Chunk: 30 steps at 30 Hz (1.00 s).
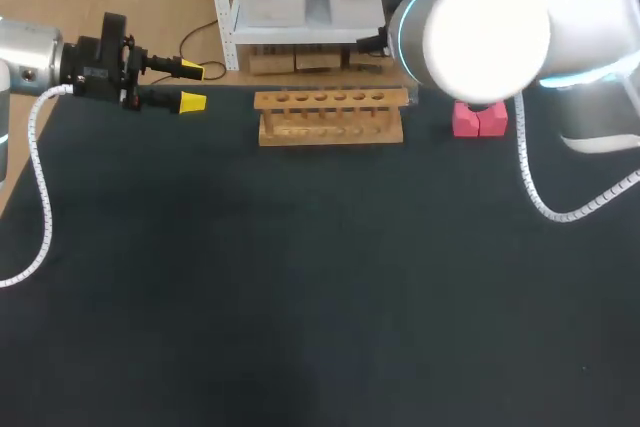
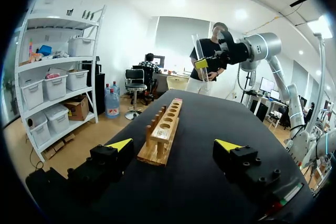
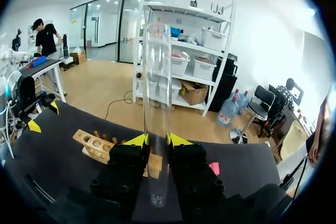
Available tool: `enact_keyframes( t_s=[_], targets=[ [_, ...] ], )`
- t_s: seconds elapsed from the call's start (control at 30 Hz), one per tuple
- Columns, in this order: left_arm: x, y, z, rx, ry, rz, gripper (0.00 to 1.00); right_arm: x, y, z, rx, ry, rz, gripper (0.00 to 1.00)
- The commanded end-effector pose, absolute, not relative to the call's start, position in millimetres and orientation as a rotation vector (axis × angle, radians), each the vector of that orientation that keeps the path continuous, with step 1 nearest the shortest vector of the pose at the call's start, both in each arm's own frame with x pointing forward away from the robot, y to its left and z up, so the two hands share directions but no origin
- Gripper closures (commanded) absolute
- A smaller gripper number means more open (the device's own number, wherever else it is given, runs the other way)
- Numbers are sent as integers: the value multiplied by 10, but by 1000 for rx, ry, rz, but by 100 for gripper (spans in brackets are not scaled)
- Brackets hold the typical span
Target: Grasp the test tube, adjust it, and insert it.
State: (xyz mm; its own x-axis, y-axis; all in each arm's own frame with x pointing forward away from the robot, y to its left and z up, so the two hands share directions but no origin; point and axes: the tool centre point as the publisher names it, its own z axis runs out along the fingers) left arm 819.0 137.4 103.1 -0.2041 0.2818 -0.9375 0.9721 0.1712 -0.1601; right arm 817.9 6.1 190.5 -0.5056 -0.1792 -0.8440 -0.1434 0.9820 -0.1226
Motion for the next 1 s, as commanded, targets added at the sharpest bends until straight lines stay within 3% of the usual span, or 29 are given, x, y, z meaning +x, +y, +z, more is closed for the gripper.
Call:
enact_keyframes(
  t_s=[0.03, 1.0],
  targets=[
    [8190, 1378, 1023, 1220, 1635, -1073, 0, 8159, 46, 1884, -222, 1982, -26, 100],
    [8190, 1378, 1023, 1220, 1635, -1073, 0, 8163, 40, 1902, -186, 1943, -15, 100]
  ],
)
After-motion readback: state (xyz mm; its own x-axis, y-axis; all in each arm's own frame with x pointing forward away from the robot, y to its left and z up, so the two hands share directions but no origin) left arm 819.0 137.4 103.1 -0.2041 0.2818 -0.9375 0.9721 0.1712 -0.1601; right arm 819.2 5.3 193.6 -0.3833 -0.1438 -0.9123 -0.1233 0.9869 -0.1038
